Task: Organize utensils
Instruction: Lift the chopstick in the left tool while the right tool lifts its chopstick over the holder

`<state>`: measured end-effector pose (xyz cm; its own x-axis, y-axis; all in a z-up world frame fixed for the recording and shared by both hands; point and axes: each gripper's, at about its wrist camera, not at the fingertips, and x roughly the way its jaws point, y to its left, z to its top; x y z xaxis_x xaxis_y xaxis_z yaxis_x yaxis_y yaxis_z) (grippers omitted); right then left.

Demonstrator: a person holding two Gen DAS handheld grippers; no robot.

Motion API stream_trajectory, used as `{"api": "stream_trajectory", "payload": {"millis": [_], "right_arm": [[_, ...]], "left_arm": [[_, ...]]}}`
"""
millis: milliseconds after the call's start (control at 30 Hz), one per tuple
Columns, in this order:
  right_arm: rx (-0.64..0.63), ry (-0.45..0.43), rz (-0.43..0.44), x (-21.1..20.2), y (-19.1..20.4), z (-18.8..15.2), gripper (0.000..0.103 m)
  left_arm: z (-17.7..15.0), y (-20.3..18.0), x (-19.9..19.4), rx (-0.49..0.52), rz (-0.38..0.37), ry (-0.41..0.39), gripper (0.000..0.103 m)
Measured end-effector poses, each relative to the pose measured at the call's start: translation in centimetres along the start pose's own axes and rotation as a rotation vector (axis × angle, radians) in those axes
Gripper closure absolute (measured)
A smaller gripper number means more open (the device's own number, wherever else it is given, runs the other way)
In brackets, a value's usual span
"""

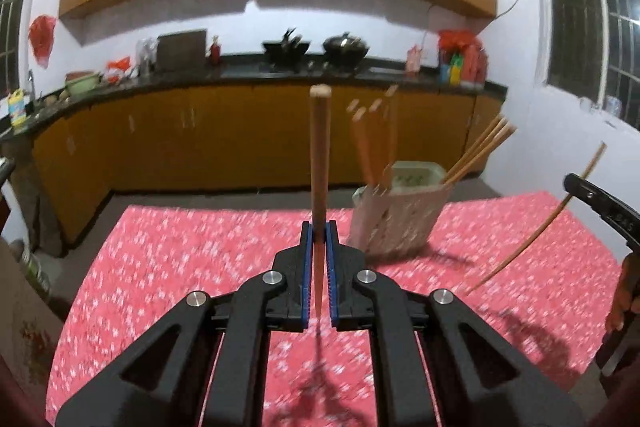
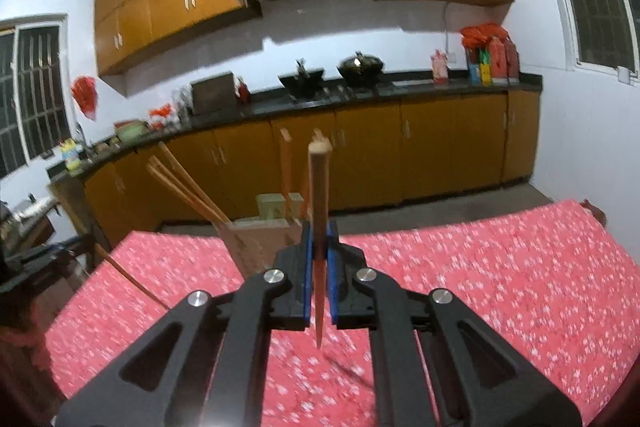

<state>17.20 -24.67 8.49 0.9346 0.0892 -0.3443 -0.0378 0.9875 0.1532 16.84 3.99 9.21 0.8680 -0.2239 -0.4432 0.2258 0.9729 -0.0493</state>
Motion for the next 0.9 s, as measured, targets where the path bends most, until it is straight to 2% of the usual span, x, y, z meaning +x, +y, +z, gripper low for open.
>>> {"api": "stream_trajectory", "payload": {"millis": [233,333,467,633,900], "right_arm": [[-0.006,-0.155,0.094,-2.6,2.1,6.2,0.095],[-0.015,-0.219,0.107,-2.9,3.0,8.2,0.096],[-0.036,-0.298,0.093,-1.9,4.2,10.2,0.096],[-0.053,-0.302,0.068,1.2,4.8,10.7,0.096],[-0.048,-0.22,0.044,6.7,4.1,9.7,0.096]], "left_arm": [[5.1,-3.0,-1.7,-0.006,-0.072,-0.127,0.096],[7.2,-4.0,-1.9,-0.028,-0.096,-0.183,0.096],[9.3,-4.9,-1.5,-0.052,-0.092,-0.249,0.096],[10.6,-5.2,0.7,-0.082,-0.066,-0.288,0.096],[10.1,-5.6,4.4,-0.087,-0.056,-0.264,0.096]]}}
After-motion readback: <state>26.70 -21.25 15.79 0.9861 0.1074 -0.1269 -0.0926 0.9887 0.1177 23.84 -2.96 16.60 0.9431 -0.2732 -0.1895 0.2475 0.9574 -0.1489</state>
